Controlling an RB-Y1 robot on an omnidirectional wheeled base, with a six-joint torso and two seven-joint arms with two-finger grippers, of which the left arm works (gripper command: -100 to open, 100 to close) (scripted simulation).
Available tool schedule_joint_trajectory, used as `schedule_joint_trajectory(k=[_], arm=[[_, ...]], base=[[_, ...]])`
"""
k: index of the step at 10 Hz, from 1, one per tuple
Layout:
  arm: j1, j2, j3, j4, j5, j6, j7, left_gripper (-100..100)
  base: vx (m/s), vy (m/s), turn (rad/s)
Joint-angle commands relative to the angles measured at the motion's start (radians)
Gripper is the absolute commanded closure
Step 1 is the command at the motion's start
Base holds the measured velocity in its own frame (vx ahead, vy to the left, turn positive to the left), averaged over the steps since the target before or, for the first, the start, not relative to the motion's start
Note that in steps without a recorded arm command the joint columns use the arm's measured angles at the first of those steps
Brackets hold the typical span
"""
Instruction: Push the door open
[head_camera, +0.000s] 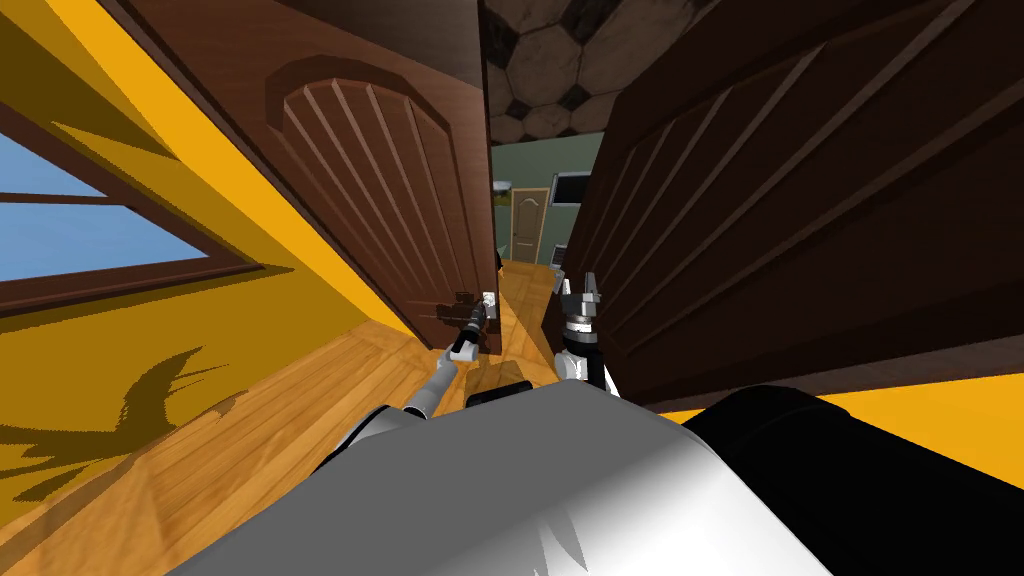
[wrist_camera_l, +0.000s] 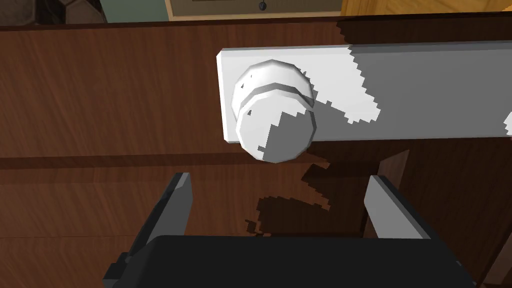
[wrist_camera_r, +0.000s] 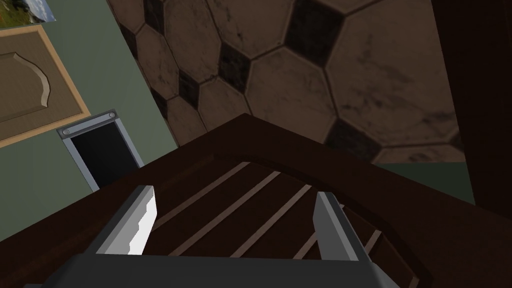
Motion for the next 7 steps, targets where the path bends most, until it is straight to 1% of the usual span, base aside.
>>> schedule_joint_trajectory(k=[1, 3, 4, 5, 7], arm=[[-0.003, -0.005, 0.004, 0.005, 0.000, -0.004, -0.001, -100], [-0.004, -0.018, 0.008, 0.008, 0.000, -0.007, -0.002, -100], [-0.002, -0.014, 0.007, 0.005, 0.000, -0.005, -0.002, -100], [-0.002, -0.014, 0.007, 0.005, 0.000, -0.005, -0.002, 100], [-0.002, -0.014, 0.007, 0.005, 0.000, -0.005, -0.002, 100]], base=[[0.190, -0.081, -0.022], [0.174, -0.053, -0.022], [0.072, -0.031, -0.001], [-0.009, 0.005, 0.006], [-0.023, 0.011, -0.006]])
